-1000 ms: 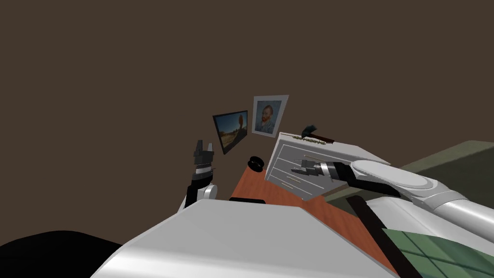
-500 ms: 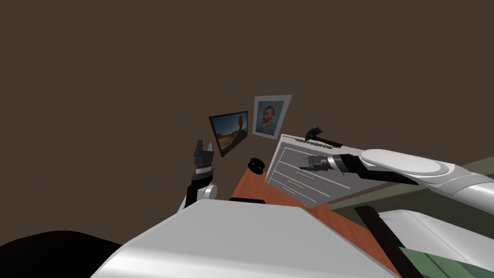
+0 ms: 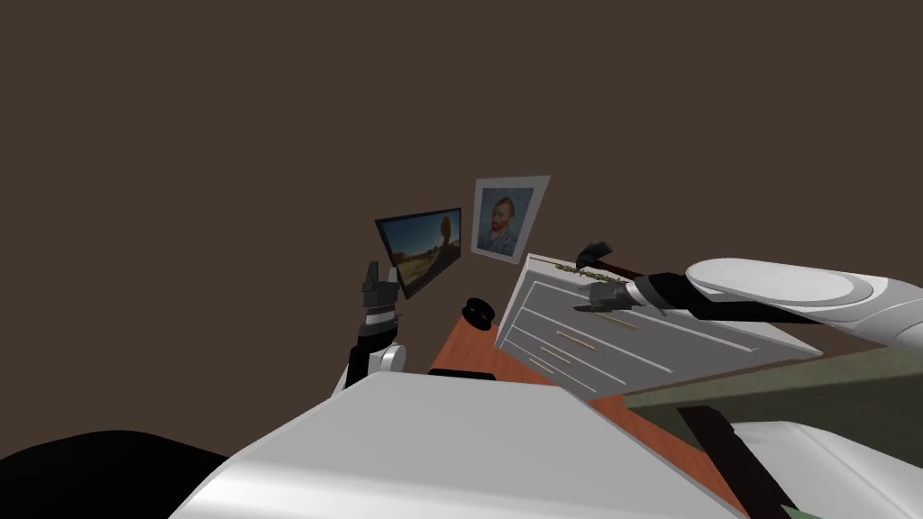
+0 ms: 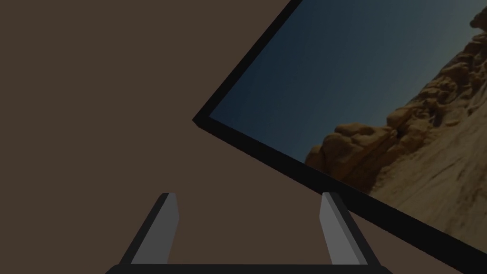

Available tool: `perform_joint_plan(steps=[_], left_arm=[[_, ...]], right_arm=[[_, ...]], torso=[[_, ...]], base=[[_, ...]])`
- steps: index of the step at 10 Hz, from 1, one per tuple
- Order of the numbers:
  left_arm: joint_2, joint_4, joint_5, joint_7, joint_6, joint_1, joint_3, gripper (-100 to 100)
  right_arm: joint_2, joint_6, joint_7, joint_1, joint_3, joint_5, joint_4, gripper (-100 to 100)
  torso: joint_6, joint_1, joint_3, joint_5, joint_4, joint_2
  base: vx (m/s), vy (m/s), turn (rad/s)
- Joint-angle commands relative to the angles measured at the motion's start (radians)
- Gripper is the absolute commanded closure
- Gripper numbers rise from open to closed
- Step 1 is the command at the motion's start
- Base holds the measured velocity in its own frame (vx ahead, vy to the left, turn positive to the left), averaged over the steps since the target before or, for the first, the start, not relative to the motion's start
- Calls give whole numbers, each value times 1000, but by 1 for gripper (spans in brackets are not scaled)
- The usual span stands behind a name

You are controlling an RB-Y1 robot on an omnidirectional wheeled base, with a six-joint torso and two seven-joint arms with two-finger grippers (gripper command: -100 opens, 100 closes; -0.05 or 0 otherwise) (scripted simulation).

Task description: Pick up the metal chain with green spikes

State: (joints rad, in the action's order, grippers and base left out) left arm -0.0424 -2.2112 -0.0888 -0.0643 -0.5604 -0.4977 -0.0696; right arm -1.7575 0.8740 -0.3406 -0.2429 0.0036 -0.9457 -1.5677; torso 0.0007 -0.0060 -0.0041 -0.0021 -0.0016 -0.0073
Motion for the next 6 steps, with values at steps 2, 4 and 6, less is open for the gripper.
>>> perform_joint_plan(steps=[2,4,6], left_arm=[[0,0,0,0,0,0,0,0],[0,0,0,0,0,0,0,0],[0,0,0,0,0,0,0,0]], right_arm=[[-54,14,-10,-13,-9,-33,30,-100],[-123,37,-34,3,-11,-89,71,-100],[-185,59,-55,-5,-5,-135,102,-100]], torso=[[0,0,0,1,0,-1],[0,-1,-1,0,0,-1],[-1,-3,-4,0,-2,-7]], base=[[104,-68,46],[166,-101,70],[204,-140,94]])
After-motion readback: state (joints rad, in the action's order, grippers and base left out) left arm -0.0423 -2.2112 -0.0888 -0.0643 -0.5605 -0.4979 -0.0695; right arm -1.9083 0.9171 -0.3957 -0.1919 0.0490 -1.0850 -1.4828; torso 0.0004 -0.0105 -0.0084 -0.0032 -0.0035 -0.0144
